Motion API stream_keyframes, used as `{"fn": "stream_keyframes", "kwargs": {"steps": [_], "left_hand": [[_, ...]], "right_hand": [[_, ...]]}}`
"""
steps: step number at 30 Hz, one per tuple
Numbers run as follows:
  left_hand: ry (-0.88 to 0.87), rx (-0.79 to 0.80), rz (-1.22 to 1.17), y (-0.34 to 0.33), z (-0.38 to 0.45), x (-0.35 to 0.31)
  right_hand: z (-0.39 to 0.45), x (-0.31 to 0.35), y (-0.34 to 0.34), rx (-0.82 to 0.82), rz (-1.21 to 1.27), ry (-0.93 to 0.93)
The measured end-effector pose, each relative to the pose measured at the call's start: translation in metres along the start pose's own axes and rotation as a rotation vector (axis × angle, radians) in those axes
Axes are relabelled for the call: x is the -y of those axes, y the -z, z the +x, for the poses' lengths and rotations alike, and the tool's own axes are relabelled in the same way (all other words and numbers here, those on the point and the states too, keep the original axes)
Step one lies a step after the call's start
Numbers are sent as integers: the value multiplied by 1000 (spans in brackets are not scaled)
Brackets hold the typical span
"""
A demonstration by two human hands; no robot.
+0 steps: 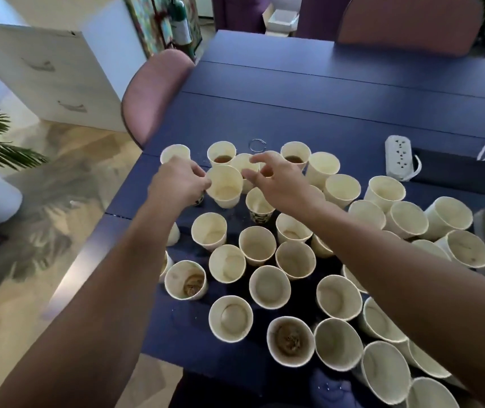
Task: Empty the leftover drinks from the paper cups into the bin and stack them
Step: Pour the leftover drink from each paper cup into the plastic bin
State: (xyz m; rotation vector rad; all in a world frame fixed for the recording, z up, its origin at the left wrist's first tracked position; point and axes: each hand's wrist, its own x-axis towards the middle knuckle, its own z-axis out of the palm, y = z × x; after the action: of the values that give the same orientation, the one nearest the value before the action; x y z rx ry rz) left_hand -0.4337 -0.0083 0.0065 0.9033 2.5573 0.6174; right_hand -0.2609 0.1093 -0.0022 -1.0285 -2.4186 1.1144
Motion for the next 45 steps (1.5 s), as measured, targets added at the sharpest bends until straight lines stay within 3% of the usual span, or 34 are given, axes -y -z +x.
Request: {"fn": "stream_keyframes", "kwargs": {"steps": [8, 16, 22, 33, 38, 45], "left_hand": [[10, 96, 17, -15, 26, 22], [137, -109, 156, -6, 55, 62], [214, 17, 180, -12, 71, 73], [190, -74, 74, -19, 75, 76], [125, -101, 64, 3, 66, 63], [11, -145, -41, 49, 14, -11]], "right_hand": [[28, 5, -51, 3, -236, -32], [36, -2, -66, 78, -505, -134], [30, 2, -58, 39, -610, -48], [17, 15, -37, -102, -365, -13], [6, 17, -33, -88, -290, 37], [-14, 21, -13, 17, -61, 24]]}}
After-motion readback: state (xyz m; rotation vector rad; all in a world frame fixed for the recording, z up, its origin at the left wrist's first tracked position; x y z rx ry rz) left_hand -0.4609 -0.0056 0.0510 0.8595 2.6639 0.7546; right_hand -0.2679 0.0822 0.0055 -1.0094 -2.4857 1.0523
